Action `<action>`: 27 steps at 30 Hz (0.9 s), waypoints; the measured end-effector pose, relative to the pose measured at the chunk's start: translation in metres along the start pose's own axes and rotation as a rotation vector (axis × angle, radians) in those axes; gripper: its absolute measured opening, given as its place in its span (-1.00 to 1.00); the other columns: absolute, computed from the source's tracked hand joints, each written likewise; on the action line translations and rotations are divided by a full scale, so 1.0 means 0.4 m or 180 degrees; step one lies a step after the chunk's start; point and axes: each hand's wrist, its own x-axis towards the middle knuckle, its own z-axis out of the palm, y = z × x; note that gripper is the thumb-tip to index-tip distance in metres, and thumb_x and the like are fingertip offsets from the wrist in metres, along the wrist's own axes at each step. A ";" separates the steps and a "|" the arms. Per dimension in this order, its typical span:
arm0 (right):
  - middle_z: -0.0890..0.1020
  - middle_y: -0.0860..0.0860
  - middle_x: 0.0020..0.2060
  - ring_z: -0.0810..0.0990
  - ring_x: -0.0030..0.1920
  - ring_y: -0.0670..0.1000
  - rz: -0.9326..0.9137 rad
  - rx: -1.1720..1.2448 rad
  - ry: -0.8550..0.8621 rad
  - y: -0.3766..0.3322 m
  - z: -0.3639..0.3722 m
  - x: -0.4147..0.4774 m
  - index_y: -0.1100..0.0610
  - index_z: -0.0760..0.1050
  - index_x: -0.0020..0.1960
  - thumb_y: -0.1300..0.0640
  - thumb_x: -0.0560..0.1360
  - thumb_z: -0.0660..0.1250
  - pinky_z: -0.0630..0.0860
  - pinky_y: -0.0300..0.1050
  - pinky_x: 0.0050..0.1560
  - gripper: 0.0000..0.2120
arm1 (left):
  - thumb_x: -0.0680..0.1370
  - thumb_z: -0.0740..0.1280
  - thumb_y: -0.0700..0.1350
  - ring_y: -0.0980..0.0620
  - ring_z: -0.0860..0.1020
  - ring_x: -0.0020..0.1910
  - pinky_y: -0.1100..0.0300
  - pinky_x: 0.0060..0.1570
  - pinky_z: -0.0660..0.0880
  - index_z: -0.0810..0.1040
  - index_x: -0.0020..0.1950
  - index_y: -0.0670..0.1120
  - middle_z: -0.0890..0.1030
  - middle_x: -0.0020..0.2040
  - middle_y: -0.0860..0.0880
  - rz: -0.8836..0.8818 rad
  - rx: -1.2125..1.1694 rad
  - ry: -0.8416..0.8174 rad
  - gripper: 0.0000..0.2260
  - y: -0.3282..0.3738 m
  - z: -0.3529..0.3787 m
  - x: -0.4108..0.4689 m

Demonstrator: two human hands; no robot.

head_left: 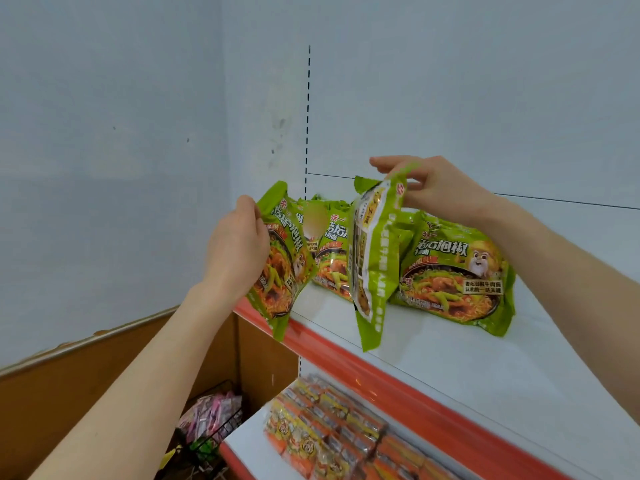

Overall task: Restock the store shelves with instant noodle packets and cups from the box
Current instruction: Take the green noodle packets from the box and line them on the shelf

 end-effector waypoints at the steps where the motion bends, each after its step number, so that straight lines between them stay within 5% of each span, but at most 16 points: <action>1: 0.44 -0.35 0.15 0.44 0.21 -0.22 0.0016 0.0018 0.0027 -0.003 -0.005 -0.001 0.07 0.59 -0.10 0.20 0.43 0.38 0.32 -0.04 0.36 -0.93 | 0.58 0.11 -0.26 -0.14 0.38 -0.31 0.06 -0.34 0.22 0.30 -0.10 -0.16 0.32 -0.39 0.01 0.0013 -0.0035 0.0010 -0.93 -0.001 0.000 0.000; 3: 0.45 -0.39 0.14 0.44 0.20 -0.26 0.0050 0.0057 0.0044 -0.012 -0.012 -0.003 0.17 0.58 -0.10 0.18 0.42 0.40 0.27 -0.07 0.35 -0.92 | 0.58 0.11 -0.27 -0.17 0.40 -0.32 0.04 -0.34 0.24 0.33 -0.10 -0.18 0.34 -0.39 -0.03 0.0045 -0.0102 0.0031 -0.93 -0.003 0.000 0.001; 6: 0.42 -0.20 0.32 0.40 0.31 -0.15 0.0076 0.0047 0.0044 -0.025 -0.010 -0.008 0.06 0.52 -0.26 0.17 0.41 0.41 0.23 -0.08 0.39 -0.89 | 0.58 0.11 -0.26 -0.14 0.38 -0.33 0.05 -0.35 0.21 0.34 -0.10 -0.19 0.32 -0.40 0.00 0.0085 -0.0098 0.0026 -0.92 -0.002 0.000 0.002; 8: 0.39 -0.13 0.37 0.36 0.35 -0.12 0.0090 -0.0061 0.0040 -0.025 -0.006 -0.009 0.13 0.55 -0.17 0.16 0.41 0.41 0.20 -0.05 0.43 -0.94 | 0.59 0.11 -0.26 -0.11 0.36 -0.33 0.07 -0.35 0.20 0.31 -0.11 -0.16 0.30 -0.40 0.02 0.0067 -0.0100 0.0020 -0.91 -0.002 0.000 0.003; 14: 0.49 -0.22 0.19 0.41 0.28 -0.16 0.0263 -0.0179 -0.0034 -0.042 -0.006 -0.026 0.10 0.54 -0.20 0.17 0.41 0.41 0.20 -0.07 0.43 -0.95 | 0.58 0.12 -0.25 -0.09 0.35 -0.31 0.07 -0.34 0.20 0.33 -0.10 -0.18 0.34 -0.36 -0.02 -0.0003 -0.0093 0.0013 -0.93 -0.004 -0.006 0.004; 21: 0.64 0.07 -0.25 0.59 -0.27 -0.10 0.0308 -0.0109 0.0114 -0.073 -0.013 -0.048 0.12 0.50 -0.19 0.14 0.45 0.37 0.49 -0.26 -0.24 -0.92 | 0.58 0.12 -0.27 -0.10 0.33 -0.31 0.08 -0.33 0.18 0.39 -0.04 -0.24 0.37 -0.33 -0.06 -0.0027 -0.0085 -0.0012 -0.91 -0.003 -0.007 0.009; 27: 0.66 0.16 -0.13 0.64 -0.18 0.03 0.0458 -0.0419 0.0284 -0.033 -0.010 -0.061 0.21 0.50 -0.08 0.09 0.46 0.36 0.55 -0.12 -0.18 -0.82 | 0.58 0.12 -0.26 -0.12 0.35 -0.29 0.05 -0.30 0.21 0.41 -0.02 -0.28 0.41 -0.26 -0.14 0.0000 -0.0146 -0.0027 -0.89 0.003 -0.008 0.011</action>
